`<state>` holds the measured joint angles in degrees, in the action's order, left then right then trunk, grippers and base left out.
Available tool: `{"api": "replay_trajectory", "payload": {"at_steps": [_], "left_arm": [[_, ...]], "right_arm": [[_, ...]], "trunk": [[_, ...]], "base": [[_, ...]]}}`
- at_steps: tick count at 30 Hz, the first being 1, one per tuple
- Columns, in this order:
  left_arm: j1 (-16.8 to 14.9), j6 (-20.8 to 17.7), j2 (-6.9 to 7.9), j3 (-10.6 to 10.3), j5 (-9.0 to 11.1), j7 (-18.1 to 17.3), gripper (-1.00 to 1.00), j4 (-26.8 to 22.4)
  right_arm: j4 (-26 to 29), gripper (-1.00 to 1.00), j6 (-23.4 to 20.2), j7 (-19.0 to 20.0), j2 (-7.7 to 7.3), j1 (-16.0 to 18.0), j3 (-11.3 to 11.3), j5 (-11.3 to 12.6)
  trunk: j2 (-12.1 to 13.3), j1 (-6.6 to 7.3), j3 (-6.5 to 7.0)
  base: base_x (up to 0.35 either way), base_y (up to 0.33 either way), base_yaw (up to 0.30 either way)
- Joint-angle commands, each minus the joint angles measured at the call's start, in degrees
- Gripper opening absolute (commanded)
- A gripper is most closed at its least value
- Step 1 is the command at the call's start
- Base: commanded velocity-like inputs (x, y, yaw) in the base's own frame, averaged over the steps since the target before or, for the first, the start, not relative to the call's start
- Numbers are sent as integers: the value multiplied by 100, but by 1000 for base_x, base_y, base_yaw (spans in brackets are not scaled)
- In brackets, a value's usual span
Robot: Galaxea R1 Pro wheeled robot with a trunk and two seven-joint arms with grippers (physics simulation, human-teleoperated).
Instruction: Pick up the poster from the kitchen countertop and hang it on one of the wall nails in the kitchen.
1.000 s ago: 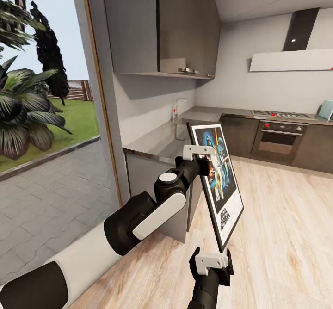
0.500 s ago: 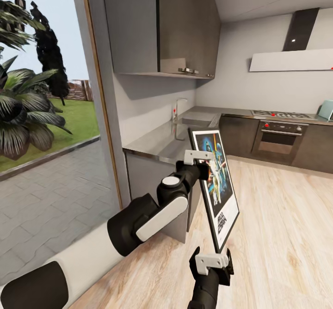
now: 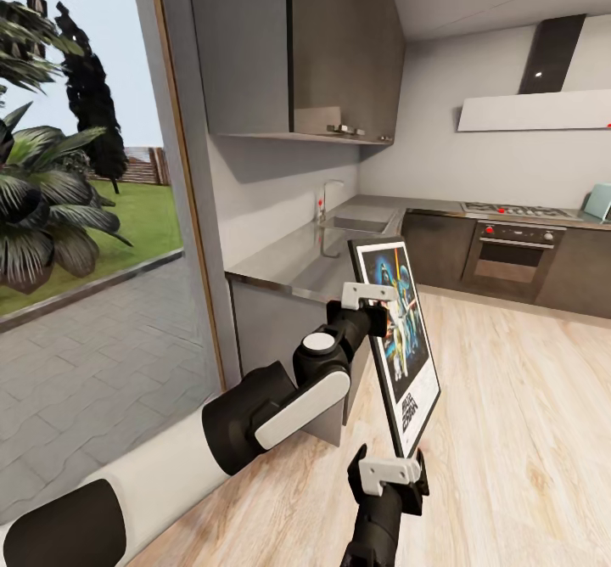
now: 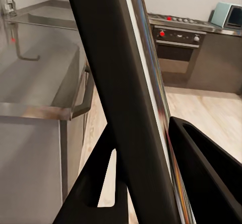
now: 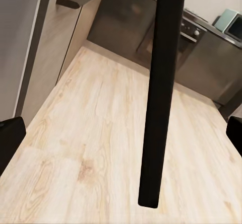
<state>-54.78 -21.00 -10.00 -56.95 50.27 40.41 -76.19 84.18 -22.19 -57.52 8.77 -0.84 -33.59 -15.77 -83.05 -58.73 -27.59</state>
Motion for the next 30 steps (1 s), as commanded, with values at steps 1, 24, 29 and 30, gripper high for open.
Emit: {"api": "replay_trajectory", "payload": {"at_steps": [1, 24, 29, 30], "left_arm": [[-7, -15, 0, -11, 18, 46, -100, -7], [-7, -9, 0, -88, 20, 53, -100, -27], [-7, -9, 0, -88, 23, 54, -100, -34], [-7, -9, 0, -88, 22, 54, -100, -36]], "right_arm": [[6, 100, -55, -5, 2, 6, 1, -34], [-15, 100, -76, 1, -7, 214, 7, 293], [-23, 100, -75, 4, -7, 215, 10, 294], [-23, 100, -75, 4, -7, 215, 10, 294]], "trunk": [[-3, 0, -5], [-3, 0, -5], [-3, 0, -5], [-3, 0, -5]], "base": [[0, 0, 0], [0, 0, 0], [0, 0, 0], [0, 0, 0]]}}
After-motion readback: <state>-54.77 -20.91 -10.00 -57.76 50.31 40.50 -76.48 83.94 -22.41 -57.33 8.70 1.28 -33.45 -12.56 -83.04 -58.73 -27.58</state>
